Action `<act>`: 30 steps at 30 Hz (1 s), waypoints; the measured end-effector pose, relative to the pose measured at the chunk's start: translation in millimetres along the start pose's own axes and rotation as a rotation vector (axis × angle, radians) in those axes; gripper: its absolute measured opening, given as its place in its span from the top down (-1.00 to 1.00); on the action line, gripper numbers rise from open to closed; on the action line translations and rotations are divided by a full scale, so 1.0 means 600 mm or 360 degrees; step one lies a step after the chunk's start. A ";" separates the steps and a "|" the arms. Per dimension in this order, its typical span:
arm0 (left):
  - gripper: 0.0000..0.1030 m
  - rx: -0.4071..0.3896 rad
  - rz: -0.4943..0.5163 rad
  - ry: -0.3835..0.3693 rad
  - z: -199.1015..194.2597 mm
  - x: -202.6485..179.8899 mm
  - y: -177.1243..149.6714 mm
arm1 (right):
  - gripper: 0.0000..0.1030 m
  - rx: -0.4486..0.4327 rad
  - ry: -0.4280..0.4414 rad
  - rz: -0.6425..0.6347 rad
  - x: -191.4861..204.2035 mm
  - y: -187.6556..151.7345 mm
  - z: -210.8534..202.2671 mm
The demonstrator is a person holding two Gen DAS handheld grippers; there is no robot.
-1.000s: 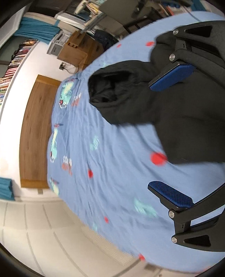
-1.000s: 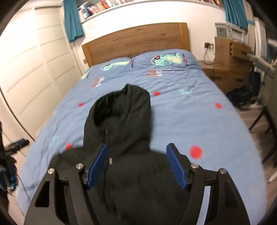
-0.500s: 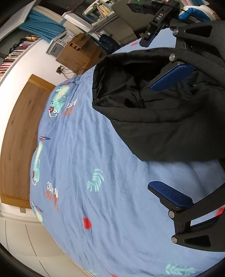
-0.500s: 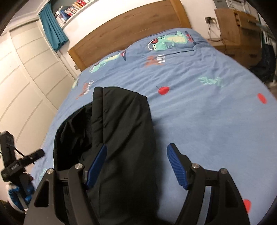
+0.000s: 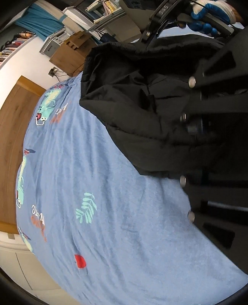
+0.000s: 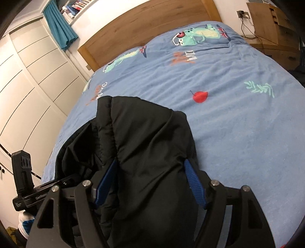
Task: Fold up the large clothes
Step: 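Grasp the black coat hood with both grippers, then lift the hood with both grippers and fold it over the coat body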
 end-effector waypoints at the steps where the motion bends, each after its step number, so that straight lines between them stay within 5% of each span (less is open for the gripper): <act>1: 0.77 -0.0007 0.0009 0.0008 -0.005 -0.002 -0.002 | 0.48 0.0014 0.0000 -0.0024 0.005 -0.002 -0.004; 3: 0.80 -0.0026 0.0026 0.0014 -0.021 -0.009 -0.006 | 0.78 0.0011 -0.0009 -0.0058 0.011 -0.006 -0.017; 13: 0.83 -0.0190 0.0069 -0.0139 -0.202 -0.058 -0.079 | 0.87 -0.0072 0.0129 -0.0261 0.080 -0.054 -0.204; 22: 0.83 -0.0312 0.0030 -0.0233 -0.375 -0.079 -0.249 | 0.87 -0.0276 0.0314 -0.0426 0.115 -0.229 -0.464; 30: 0.83 -0.0335 0.0111 -0.0243 -0.471 -0.111 -0.394 | 0.87 -0.0330 0.0369 -0.0390 0.112 -0.383 -0.594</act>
Point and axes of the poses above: each gripper's, at about its wrist camera, not at the fingertips, and z roughly the way its jaws point, x to its left, y to its top, the point moved 4 cm from there along z, roughly the way its jaws point, and after that the axes turned 8 degrees about z, right-handed, at the moved point
